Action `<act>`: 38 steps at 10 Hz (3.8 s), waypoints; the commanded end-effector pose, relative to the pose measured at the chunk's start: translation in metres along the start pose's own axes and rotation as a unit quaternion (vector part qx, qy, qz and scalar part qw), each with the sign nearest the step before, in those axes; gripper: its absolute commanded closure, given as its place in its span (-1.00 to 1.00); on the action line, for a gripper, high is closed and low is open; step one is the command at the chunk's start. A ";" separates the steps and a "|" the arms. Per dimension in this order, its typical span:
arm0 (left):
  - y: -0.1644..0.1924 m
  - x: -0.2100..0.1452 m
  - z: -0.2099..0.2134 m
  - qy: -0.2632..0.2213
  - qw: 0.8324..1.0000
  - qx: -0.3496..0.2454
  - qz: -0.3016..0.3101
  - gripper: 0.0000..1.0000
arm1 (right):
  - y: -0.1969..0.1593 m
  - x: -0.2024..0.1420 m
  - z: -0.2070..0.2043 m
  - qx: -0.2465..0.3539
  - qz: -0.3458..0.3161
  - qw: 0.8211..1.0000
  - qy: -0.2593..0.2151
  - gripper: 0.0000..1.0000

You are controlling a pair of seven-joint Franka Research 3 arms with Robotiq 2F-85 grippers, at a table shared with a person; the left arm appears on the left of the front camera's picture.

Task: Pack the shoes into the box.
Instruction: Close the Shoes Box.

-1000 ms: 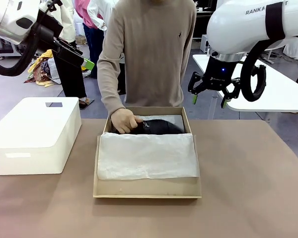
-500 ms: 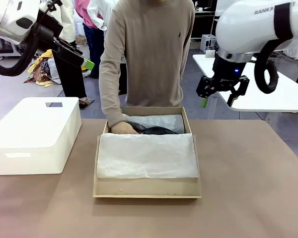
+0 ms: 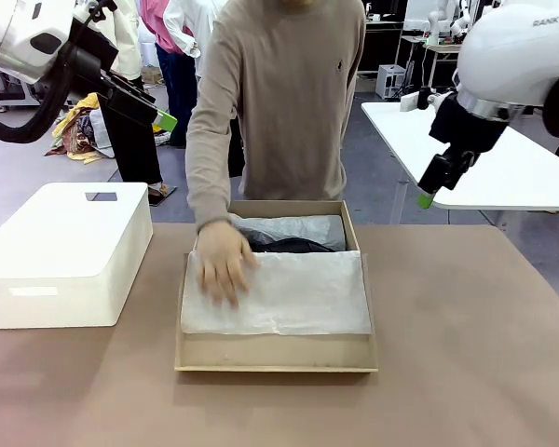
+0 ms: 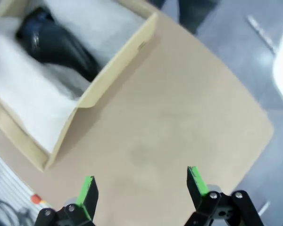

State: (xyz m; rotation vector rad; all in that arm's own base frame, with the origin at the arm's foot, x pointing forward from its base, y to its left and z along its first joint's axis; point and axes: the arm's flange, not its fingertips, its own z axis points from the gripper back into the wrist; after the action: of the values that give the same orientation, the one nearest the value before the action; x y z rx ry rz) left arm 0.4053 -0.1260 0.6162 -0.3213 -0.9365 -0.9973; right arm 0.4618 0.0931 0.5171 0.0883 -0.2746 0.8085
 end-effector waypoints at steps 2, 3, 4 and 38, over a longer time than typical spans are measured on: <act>0.003 -0.002 -0.001 -0.010 1.000 -0.009 -0.007 -1.00 | -0.015 -0.021 -0.010 0.055 0.154 0.986 -0.027 -1.00; 0.003 -0.002 -0.001 -0.010 1.000 -0.009 -0.007 -1.00 | -0.018 -0.023 -0.011 0.064 0.193 0.979 -0.017 -1.00; 0.003 -0.002 -0.001 -0.010 1.000 -0.009 -0.007 -1.00 | -0.019 -0.022 -0.013 0.063 0.216 0.974 -0.005 -1.00; 0.003 -0.002 -0.001 -0.010 1.000 -0.009 -0.007 -1.00 | -0.022 -0.014 -0.079 0.236 0.392 0.880 -0.131 1.00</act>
State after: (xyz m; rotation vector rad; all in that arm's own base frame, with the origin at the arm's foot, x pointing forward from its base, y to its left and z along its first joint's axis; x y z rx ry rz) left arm 0.4053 -0.1260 0.6162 -0.3214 -0.9363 -0.9973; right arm 0.4857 0.0834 0.4458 0.5747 -0.3452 1.6765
